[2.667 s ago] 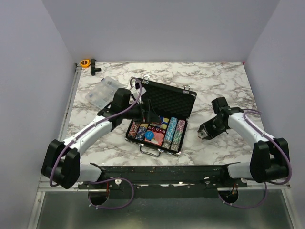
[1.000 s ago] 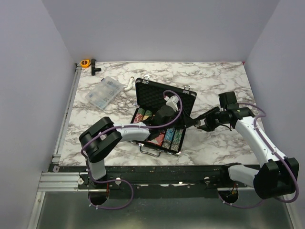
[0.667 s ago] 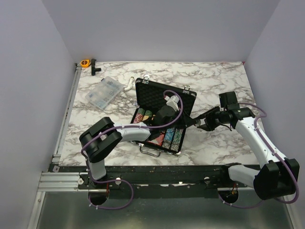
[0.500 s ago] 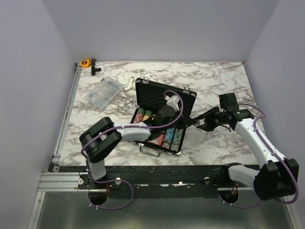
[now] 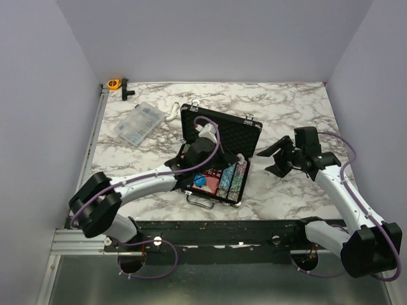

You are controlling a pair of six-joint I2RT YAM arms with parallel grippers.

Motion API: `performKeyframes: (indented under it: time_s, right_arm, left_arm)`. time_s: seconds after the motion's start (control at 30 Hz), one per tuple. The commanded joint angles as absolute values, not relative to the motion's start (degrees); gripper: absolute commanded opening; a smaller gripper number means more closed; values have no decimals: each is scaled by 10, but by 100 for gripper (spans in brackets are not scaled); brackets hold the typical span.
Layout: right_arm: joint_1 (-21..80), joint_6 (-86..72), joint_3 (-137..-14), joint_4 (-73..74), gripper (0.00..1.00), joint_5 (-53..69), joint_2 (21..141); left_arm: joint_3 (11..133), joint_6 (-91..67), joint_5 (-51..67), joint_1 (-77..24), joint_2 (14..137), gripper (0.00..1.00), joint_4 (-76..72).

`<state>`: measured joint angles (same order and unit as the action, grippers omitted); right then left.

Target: Pack up texas hold em set

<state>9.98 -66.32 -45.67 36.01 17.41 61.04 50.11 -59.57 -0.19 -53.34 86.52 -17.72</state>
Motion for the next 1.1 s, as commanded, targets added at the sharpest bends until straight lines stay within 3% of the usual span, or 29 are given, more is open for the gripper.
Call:
performKeyframes:
  time_s: [0.0, 0.17, 0.27, 0.57, 1.07]
  right_arm:
    - [100, -567, -474, 352, 67, 96, 613]
    - [100, -478, -486, 343, 67, 84, 619]
    - [100, -419, -481, 329, 66, 84, 621]
    - [100, -343, -480, 324, 66, 46, 627]
    - [100, -346, -464, 315, 63, 55, 666]
  left_arm:
    - [477, -623, -88, -508, 759, 0, 58]
    - [503, -687, -166, -449, 686, 0, 350]
    - [487, -725, -150, -384, 661, 0, 430]
    - [404, -810, -160, -318, 554, 0, 449]
    - [425, -838, -75, -252, 609, 0, 461]
